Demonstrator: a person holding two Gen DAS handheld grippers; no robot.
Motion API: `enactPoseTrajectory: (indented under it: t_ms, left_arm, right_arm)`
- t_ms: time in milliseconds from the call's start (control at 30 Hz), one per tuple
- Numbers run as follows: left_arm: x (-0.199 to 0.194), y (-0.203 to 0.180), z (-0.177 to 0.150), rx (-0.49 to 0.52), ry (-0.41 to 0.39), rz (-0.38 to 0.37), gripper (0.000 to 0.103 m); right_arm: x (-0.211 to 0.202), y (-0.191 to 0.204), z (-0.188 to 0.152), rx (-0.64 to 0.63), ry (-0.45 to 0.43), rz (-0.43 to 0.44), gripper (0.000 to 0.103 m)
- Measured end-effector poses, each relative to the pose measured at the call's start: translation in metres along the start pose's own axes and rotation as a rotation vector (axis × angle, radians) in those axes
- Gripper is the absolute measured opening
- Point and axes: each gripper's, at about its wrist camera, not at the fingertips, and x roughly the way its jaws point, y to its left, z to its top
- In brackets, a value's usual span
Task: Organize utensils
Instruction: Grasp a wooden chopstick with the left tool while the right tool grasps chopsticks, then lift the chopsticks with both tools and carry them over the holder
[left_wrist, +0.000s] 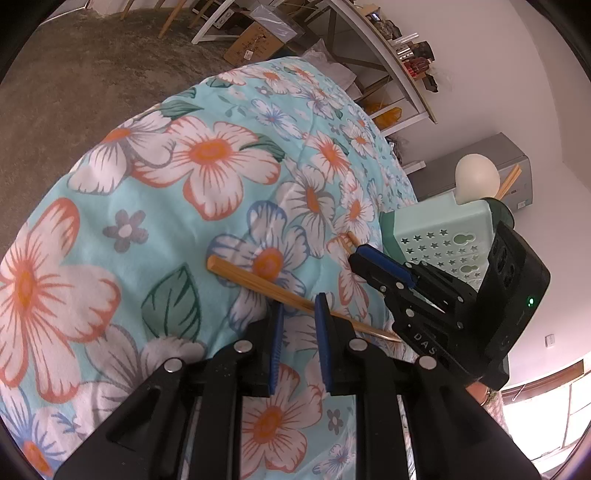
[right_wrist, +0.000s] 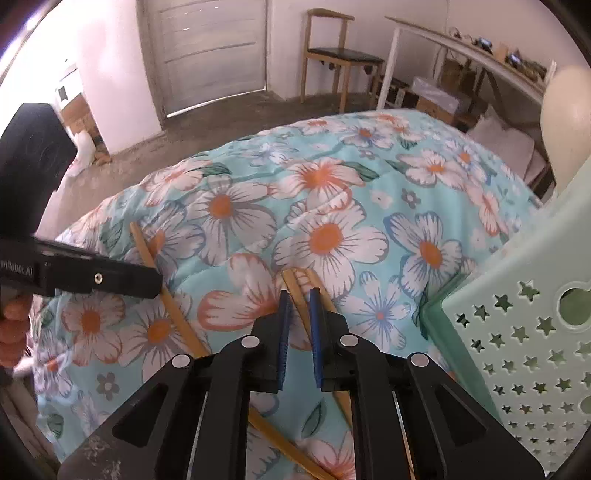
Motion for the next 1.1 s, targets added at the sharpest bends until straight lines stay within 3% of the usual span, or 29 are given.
enactPoseTrajectory:
  t_ms: [167, 200, 400, 567, 667, 900, 1100]
  left_arm:
    - [0.0, -0.001, 0.0, 0.001, -0.001, -0.001, 0.016]
    - [0.001, -0.001, 0.0, 0.0, 0.0, -0.001, 0.016]
    - [0.0, 0.001, -0.001, 0.0, -0.001, -0.002, 0.016]
    - [0.0, 0.0, 0.001, 0.0, -0.003, -0.004, 0.016]
    - [0.0, 0.0, 0.002, -0.002, -0.003, -0.005, 0.016]
    - [0.0, 0.002, 0.002, -0.003, -0.003, -0.014, 0.016]
    - [0.0, 0.003, 0.002, 0.0, -0.004, -0.016, 0.016]
  right_arm:
    - [-0.005, -0.001, -0.002, 0.018, -0.019, 0.0, 0.005]
    - [-0.007, -0.001, -0.002, 0.02, -0.025, 0.002, 0.0]
    - [-0.027, -0.015, 0.002, 0.071, -0.07, -0.007, 0.0]
    - [-0.024, -0.024, 0.005, 0.097, -0.031, 0.012, 0.002]
    - [-0.018, -0.024, 0.006, 0.094, 0.0, 0.034, 0.013]
    - [-0.01, -0.021, 0.005, 0.098, 0.027, 0.046, 0.013]
    - [0.006, -0.012, 0.012, 0.05, 0.067, -0.03, 0.01]
